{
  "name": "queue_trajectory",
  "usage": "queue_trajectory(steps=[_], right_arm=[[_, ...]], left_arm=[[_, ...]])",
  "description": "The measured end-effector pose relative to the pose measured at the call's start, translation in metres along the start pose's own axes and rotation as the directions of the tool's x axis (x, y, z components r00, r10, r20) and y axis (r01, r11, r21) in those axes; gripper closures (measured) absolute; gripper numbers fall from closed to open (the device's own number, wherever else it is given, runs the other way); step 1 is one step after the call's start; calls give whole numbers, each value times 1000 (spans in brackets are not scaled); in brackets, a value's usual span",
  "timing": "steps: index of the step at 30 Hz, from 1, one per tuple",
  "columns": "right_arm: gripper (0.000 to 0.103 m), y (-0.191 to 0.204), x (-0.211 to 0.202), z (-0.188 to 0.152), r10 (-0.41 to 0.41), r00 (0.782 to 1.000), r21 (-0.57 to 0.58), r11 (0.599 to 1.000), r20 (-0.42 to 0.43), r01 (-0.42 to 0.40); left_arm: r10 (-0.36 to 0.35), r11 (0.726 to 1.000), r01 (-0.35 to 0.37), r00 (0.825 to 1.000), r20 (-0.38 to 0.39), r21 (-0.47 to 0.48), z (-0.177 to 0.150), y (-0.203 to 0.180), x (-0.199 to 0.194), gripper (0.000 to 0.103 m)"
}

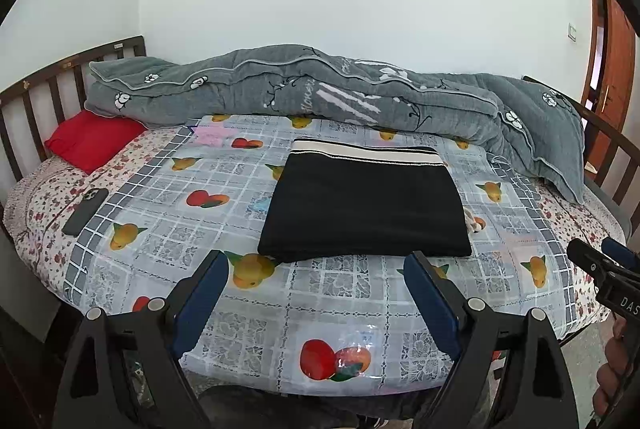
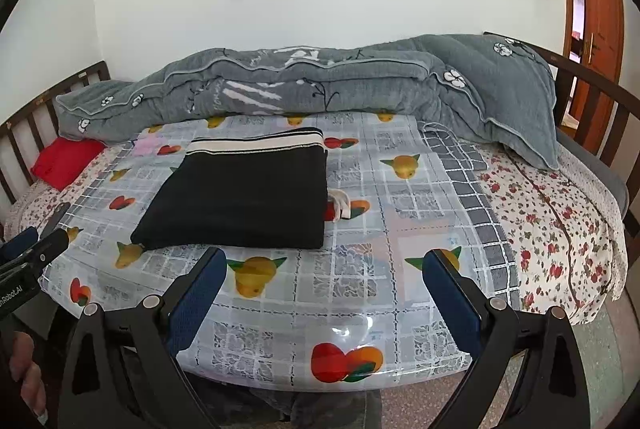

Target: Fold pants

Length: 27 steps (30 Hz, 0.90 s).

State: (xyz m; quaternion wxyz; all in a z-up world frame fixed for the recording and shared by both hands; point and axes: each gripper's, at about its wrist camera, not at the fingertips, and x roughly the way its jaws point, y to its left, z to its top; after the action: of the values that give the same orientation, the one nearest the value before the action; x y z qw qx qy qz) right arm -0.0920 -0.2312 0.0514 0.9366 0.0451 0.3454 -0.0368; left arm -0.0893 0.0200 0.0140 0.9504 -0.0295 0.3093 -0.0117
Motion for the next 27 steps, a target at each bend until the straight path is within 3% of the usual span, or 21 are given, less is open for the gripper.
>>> queue_trajectory(steps=[27], right_arm=[[6,-7,-23,0,4,1000,13,1000,19,-4]], left_arm=[[-6,999,6,1000,14,33,-4,-15,-19,13]])
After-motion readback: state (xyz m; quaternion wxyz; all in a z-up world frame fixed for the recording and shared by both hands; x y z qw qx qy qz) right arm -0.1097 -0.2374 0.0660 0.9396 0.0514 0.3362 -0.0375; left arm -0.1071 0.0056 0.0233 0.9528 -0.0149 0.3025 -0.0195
